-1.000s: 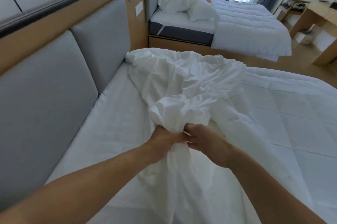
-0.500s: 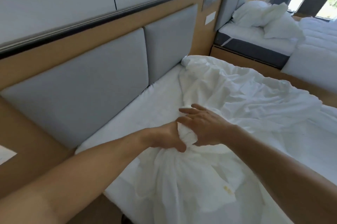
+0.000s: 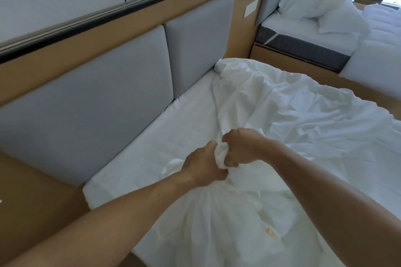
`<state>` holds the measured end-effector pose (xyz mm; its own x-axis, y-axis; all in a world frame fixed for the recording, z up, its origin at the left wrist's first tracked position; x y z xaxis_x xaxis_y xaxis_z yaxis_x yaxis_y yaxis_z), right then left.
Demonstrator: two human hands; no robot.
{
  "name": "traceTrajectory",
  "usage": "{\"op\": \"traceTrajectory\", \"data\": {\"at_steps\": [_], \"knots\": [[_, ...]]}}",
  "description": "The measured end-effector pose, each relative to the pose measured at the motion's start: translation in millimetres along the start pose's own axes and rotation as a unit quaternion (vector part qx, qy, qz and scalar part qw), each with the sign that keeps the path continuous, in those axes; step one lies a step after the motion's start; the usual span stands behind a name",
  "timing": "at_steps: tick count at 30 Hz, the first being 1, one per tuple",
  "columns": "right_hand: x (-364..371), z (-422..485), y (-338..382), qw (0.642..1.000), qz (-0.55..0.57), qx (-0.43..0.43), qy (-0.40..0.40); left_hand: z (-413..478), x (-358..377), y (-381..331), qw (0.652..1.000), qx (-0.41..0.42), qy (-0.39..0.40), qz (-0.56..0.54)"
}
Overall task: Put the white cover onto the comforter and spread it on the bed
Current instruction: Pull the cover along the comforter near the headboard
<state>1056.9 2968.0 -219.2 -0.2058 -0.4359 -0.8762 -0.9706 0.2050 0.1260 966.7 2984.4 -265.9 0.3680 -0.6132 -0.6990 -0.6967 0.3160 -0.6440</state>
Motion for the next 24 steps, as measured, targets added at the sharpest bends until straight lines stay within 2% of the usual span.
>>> {"op": "traceTrajectory", "data": {"at_steps": [1, 3, 5, 7, 8, 9, 11, 14, 16, 19, 21, 22, 24], "knots": [[-8, 5, 3, 0.999, -0.031, -0.023, -0.035, 5, 0, 3, 0.999, 0.003, 0.014, -0.029], [-32, 6, 8, 0.977, -0.106, -0.070, -0.169, 13, 3, 16, 0.976, -0.031, 0.069, -0.203], [-57, -12, 3, 0.927, -0.111, -0.070, -0.350, 15, 4, 24, 0.915, -0.059, 0.128, -0.377], [-58, -39, -12, 0.883, -0.028, -0.056, -0.465, 14, 7, 20, 0.863, -0.054, 0.185, -0.467], [-49, -47, -21, 0.882, 0.033, -0.060, -0.467, 14, 9, 15, 0.843, -0.044, 0.207, -0.494], [-35, -48, -30, 0.894, 0.108, -0.066, -0.430, 13, 12, 9, 0.830, -0.034, 0.225, -0.509], [-7, -45, -43, 0.924, 0.220, -0.060, -0.308, 11, 19, -1, 0.821, -0.019, 0.255, -0.510], [4, -46, -56, 0.951, 0.183, -0.051, -0.245, 2, 37, -13, 0.820, -0.030, 0.302, -0.485], [-5, -52, -55, 0.952, 0.109, -0.078, -0.276, -8, 49, -20, 0.824, -0.041, 0.340, -0.451], [-29, -66, -45, 0.929, -0.021, -0.138, -0.344, -20, 65, -31, 0.840, -0.045, 0.399, -0.365], [-39, -72, -36, 0.911, -0.065, -0.144, -0.381, -25, 71, -36, 0.849, -0.059, 0.412, -0.326], [-42, -75, -34, 0.907, -0.047, -0.127, -0.399, -26, 75, -37, 0.850, -0.069, 0.413, -0.320], [-32, -72, -46, 0.919, 0.071, -0.057, -0.383, -31, 83, -35, 0.846, -0.085, 0.403, -0.339]]}}
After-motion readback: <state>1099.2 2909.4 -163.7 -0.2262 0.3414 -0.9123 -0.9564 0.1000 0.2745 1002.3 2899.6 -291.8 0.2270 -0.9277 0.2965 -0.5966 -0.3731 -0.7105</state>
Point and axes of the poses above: each hand's wrist, its own z-axis towards the middle knuckle, its own x-axis out of the palm, y = z × x, the point moved 10 cm from there along z, towards the middle knuckle, and after that the axes turned 2 degrees about -y, right-handed, at the moved point
